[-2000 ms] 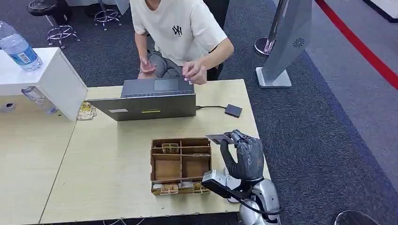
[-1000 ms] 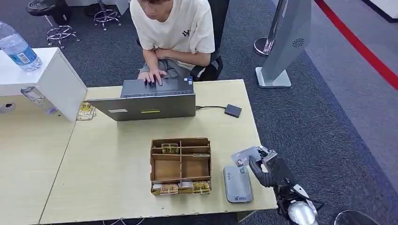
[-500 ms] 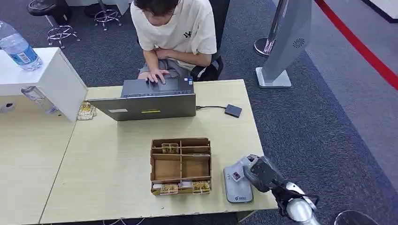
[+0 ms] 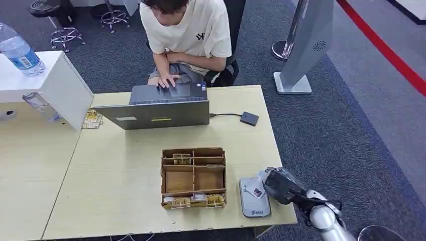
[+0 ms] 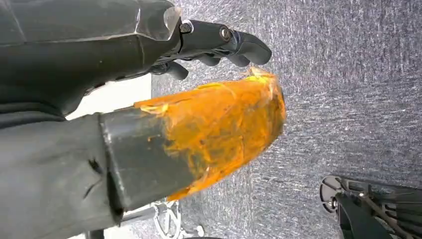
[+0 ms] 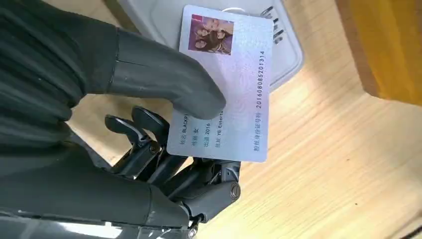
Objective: Pass the card to the sensor for recognition and then transmit it.
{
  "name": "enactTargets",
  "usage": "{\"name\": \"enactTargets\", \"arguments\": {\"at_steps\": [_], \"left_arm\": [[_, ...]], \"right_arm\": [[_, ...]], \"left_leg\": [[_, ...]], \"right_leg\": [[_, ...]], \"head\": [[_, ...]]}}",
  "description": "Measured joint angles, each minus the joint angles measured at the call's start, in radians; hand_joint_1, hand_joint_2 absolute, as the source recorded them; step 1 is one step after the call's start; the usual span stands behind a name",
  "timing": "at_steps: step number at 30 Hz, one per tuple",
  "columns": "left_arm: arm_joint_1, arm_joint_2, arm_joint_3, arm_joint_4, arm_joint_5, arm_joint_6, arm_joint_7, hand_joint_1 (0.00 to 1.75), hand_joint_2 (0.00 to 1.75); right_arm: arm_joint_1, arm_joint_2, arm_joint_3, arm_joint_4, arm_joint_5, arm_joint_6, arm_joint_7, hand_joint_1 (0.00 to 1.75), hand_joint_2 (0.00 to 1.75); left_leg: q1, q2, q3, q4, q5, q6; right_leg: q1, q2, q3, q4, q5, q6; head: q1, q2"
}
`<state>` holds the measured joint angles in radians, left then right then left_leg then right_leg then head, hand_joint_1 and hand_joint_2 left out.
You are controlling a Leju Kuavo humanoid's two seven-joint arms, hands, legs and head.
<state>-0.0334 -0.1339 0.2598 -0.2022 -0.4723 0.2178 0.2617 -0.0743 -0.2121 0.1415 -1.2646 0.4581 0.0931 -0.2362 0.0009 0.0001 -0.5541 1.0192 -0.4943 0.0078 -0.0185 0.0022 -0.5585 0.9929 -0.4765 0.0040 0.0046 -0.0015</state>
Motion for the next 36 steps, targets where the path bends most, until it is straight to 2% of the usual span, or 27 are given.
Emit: {"name": "enactTargets", "arguments": {"at_steps": [10,29,32,36], "left_arm": [[0.002,0.000,0.017,0.000,0.002,-0.002,0.000,0.00,0.00],[0.004,-0.002,0.043,0.000,0.001,-0.002,-0.003,0.00,0.00],[0.005,-0.002,0.048,0.000,0.001,-0.002,-0.005,0.00,0.00],[0.006,-0.007,0.058,0.000,-0.002,-0.001,-0.010,0.00,0.00]], "right_arm": [[-0.049,-0.016,0.040,0.065,0.047,0.002,0.001,1.75,1.75],[-0.094,-0.017,0.082,0.108,0.049,0.018,-0.016,1.75,1.75],[-0.094,-0.014,0.082,0.109,0.034,-0.009,-0.025,1.75,1.75],[-0.089,0.016,0.066,0.084,0.010,-0.082,-0.040,1.75,1.75]], "left_leg": [[0.000,0.000,0.001,0.000,0.000,0.000],[0.000,0.000,0.002,0.000,0.001,0.000],[0.000,0.000,0.002,0.000,0.001,0.000],[0.000,0.000,0.002,0.000,0.001,0.000]], "right_leg": [[0.000,0.000,0.000,0.000,0.000,0.000],[0.000,0.000,0.002,0.000,0.001,0.000],[0.000,0.000,0.002,0.000,0.001,0.000],[0.000,0.000,0.002,0.000,0.001,0.000]], "head": [[0.000,0.000],[0.000,0.000],[0.000,0.000],[0.000,0.000]]}}
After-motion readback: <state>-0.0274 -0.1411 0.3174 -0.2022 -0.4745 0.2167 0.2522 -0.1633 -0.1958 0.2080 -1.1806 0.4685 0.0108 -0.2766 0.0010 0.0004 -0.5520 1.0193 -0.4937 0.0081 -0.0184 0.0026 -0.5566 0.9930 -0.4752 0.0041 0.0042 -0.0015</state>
